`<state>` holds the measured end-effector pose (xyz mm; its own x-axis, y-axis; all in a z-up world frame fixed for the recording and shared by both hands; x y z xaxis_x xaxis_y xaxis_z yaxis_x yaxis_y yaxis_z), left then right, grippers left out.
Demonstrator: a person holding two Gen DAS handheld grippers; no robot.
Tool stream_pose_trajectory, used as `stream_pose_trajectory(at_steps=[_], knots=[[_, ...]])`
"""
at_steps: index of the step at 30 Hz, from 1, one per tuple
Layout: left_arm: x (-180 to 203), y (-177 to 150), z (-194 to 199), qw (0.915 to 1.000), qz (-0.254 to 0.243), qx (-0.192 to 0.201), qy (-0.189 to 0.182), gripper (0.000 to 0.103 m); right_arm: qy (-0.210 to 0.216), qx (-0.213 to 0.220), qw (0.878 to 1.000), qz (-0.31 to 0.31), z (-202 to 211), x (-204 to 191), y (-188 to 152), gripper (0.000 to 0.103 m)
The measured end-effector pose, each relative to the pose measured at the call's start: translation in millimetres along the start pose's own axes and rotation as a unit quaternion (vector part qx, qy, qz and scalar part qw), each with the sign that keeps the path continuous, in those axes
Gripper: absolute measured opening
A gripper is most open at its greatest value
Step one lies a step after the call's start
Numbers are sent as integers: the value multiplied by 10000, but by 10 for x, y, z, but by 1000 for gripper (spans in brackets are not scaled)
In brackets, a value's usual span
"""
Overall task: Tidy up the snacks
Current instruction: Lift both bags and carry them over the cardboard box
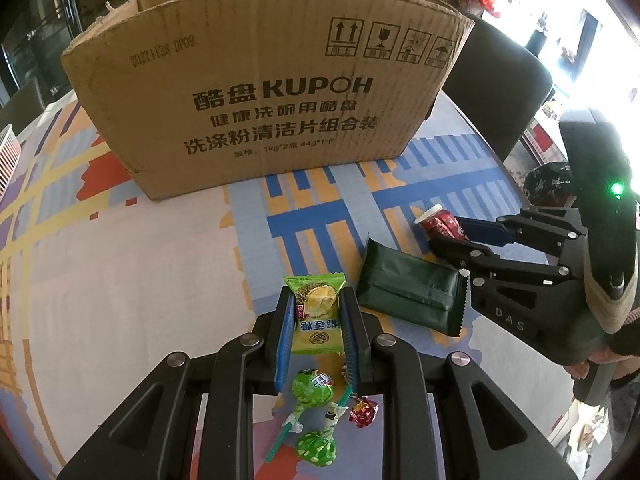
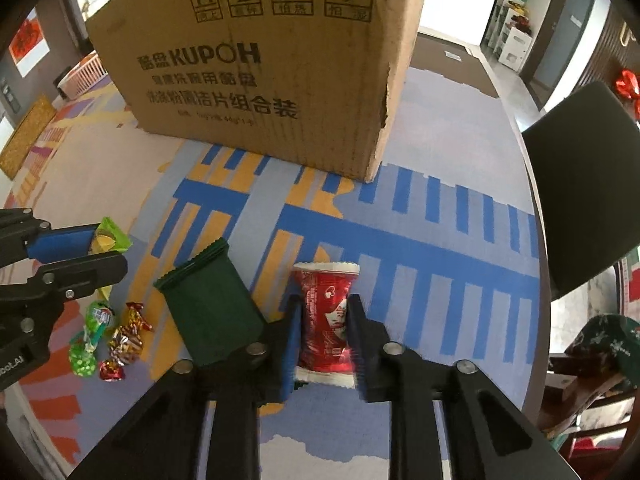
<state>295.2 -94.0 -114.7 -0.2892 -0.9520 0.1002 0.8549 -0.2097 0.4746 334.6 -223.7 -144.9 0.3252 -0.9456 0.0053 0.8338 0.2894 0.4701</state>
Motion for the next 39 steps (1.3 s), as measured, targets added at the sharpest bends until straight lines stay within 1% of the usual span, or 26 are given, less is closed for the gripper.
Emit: stream_pose_trajectory(at_steps=[4, 8, 15, 24, 34, 39], knots=[[-5, 15, 79, 10000, 24, 87, -31, 23, -36, 171, 9998, -55, 101, -22, -1, 23], [-19, 72, 230, 9996, 62, 264, -66, 23, -44, 432, 9990, -106, 328, -73, 41, 23], [-26, 227, 593, 9974, 43, 717, -103, 23, 43, 988, 9950, -121, 790, -208, 218, 23], [-96, 520, 1032, 9912, 27, 1325, -49, 23, 262, 1696, 9843, -404, 1270, -305, 544, 23], [-187, 871, 1374, 9836, -65, 1797, 131, 23, 271, 2158, 9749, -480, 1571, -368, 908, 23], [-256, 1038, 1470, 9797, -84, 1992, 219, 23, 289, 2290, 9719, -468, 1662, -392, 1086, 23]])
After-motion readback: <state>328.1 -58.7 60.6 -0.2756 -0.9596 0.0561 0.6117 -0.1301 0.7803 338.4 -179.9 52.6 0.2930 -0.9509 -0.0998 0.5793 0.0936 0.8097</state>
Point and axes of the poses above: each gripper's, at about its wrist camera, not at the fingertips, and z roughly against the way its jaws point, x to its right, y to its top, the point moved 4 cm from there along -z, roughly the way its jaws point, and after that the axes turned 4 degrees about x, right-handed, at the moved point
